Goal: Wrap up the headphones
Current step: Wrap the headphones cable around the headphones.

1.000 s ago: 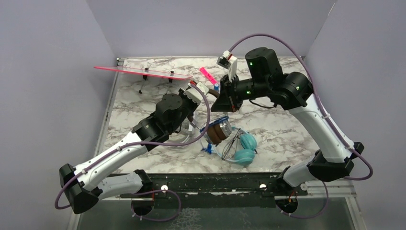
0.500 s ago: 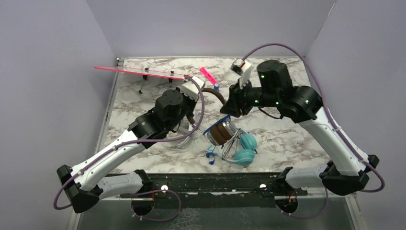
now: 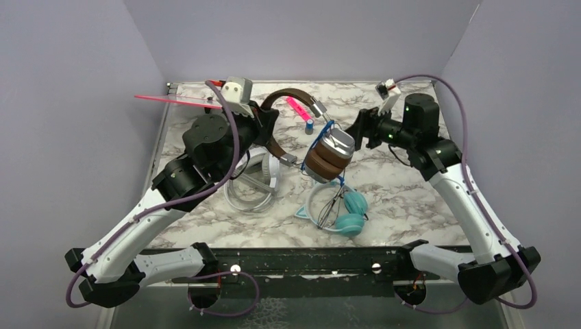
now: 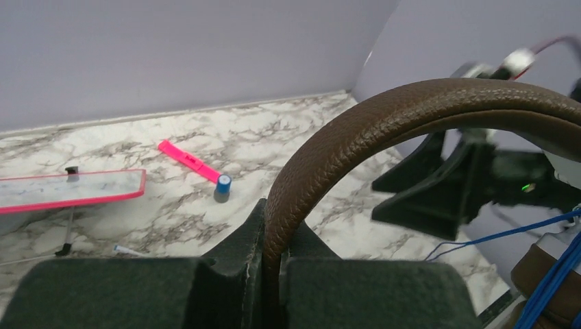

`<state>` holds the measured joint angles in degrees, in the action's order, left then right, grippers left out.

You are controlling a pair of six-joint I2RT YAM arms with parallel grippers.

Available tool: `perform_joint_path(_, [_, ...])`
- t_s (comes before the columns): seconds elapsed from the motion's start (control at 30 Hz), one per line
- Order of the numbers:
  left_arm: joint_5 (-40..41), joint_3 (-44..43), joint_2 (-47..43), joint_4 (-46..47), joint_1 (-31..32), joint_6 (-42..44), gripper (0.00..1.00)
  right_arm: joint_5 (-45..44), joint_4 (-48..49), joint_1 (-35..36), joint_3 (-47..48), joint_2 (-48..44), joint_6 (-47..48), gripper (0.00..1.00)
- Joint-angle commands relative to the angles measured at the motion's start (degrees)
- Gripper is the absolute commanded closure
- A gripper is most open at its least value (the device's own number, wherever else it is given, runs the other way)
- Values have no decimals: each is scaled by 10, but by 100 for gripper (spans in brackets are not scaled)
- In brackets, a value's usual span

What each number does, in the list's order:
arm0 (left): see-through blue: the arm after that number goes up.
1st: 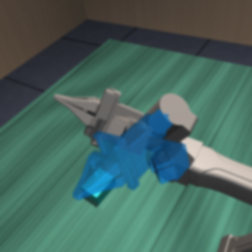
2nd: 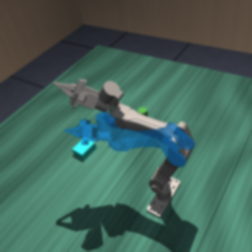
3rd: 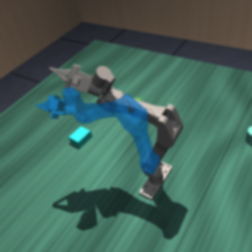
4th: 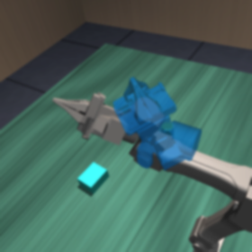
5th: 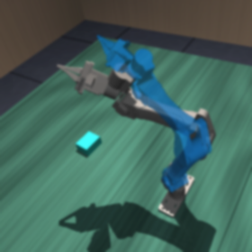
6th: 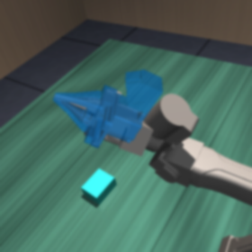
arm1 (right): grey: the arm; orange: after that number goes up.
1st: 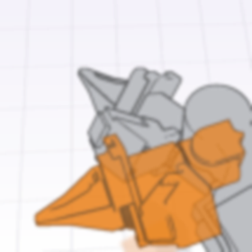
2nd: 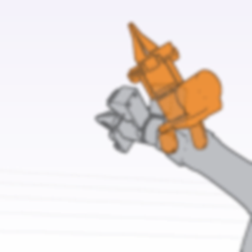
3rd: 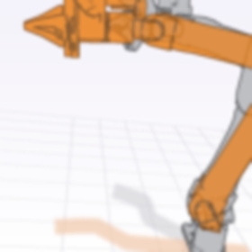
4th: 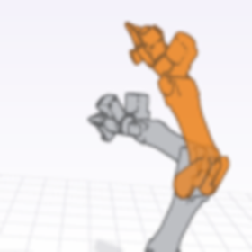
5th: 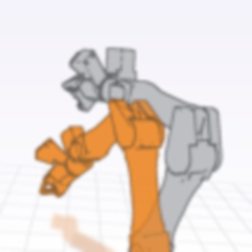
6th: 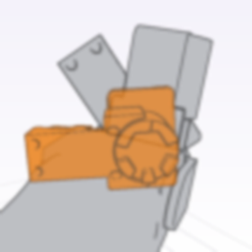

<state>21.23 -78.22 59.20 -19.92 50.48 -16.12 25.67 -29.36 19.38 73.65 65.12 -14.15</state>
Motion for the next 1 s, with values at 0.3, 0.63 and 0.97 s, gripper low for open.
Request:
perform_joint_path(0.3, [58, -208, 50, 21, 1, -36, 100, 139, 260, -34, -144, -20, 12, 20])
perform_joint_path(0.63, [90, -270, 84, 16, 0, -16, 100, 432, 492, -31, -172, -9, -108, 21])
perform_joint_path(0.97, [75, -269, 79, 20, 1, -27, 100, 356, 738, 28, -192, 45, -231, 20])
